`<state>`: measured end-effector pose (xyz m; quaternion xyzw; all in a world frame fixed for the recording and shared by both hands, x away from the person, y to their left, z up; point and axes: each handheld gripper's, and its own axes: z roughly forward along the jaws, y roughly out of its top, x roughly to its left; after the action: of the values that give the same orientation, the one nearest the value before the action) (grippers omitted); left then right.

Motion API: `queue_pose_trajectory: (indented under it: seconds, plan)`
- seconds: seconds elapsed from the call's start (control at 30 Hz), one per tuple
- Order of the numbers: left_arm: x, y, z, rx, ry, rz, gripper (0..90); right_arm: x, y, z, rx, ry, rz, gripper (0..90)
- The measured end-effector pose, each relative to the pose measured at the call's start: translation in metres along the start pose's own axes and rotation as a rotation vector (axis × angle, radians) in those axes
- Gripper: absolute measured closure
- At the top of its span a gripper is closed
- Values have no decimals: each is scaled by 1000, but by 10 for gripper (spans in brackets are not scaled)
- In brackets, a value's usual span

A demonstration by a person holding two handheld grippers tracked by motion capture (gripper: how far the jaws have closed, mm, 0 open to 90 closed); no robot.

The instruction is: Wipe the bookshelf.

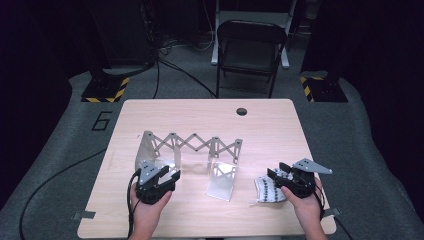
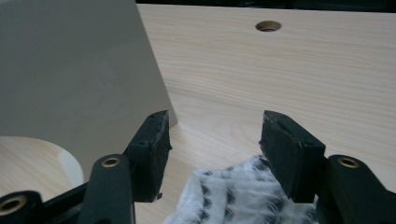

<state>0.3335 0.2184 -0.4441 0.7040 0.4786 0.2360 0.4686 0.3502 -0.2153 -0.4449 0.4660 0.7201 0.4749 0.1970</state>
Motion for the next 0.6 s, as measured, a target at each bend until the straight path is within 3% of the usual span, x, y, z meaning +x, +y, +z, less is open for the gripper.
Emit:
queue_pose_trajectory:
  seconds: [0.33,0.43,0.6]
  plan:
    - [2,20,24,2,47,-7,578,17,34,18,-20,64,-70,441]
    - [2,23,27,-3,73,0,655,23,42,23,-17,79,-72,434]
    - [2,27,29,-4,82,10,747,34,56,24,-45,90,-75,417]
